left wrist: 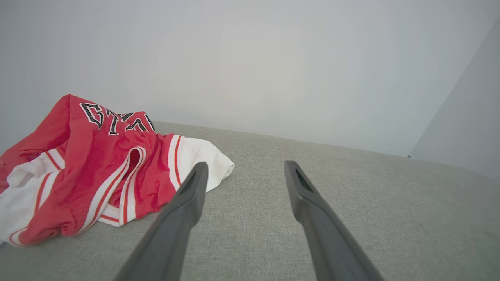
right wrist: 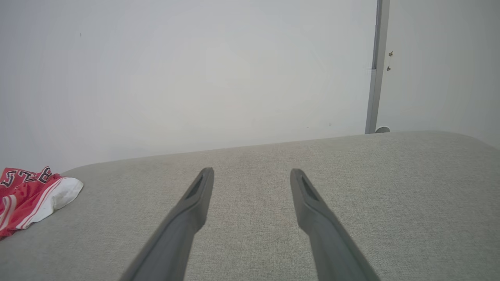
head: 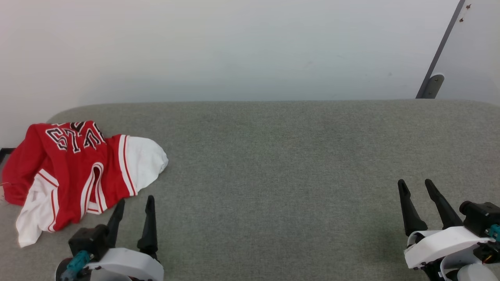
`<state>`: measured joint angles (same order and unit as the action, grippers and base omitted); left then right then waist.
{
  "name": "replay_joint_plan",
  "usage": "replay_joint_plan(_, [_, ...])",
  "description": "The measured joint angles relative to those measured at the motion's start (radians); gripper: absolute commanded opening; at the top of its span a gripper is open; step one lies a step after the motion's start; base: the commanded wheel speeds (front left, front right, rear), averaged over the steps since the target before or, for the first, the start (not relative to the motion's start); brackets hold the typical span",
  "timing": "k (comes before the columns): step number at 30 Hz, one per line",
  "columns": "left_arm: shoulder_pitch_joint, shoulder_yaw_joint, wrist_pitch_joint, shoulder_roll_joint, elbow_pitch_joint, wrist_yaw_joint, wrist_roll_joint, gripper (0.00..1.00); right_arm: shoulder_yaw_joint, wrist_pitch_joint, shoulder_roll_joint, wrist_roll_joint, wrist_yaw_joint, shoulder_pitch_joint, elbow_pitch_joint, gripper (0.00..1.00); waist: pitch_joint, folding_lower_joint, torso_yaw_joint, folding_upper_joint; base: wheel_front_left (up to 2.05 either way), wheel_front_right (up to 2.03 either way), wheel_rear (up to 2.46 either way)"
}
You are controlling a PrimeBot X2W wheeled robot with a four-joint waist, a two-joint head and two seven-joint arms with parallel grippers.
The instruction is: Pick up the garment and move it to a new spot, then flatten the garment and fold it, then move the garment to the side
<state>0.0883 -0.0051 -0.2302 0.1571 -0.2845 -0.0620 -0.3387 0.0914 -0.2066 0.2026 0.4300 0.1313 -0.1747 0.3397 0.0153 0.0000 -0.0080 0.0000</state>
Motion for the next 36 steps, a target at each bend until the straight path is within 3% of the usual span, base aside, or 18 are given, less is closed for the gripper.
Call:
replay_joint_plan(16, [0.004, 0.012, -0.030, -0.001, -0.001, -0.010, 0.118, 1.00, 0.000, -0.024, 0.007, -0.102, 0.000, 0.000, -0.007, 1.00, 0.001, 0.0000, -0.004, 0.0000, 0.00, 0.00, 0.00])
replay_joint_plan(36, [0.008, 0.034, -0.033, -0.015, -0.019, -0.027, 0.119, 1.00, -0.012, -0.022, 0.000, -0.121, 0.000, 0.009, -0.023, 1.00, -0.001, -0.0001, 0.002, 0.0000, 0.00, 0.00, 0.00])
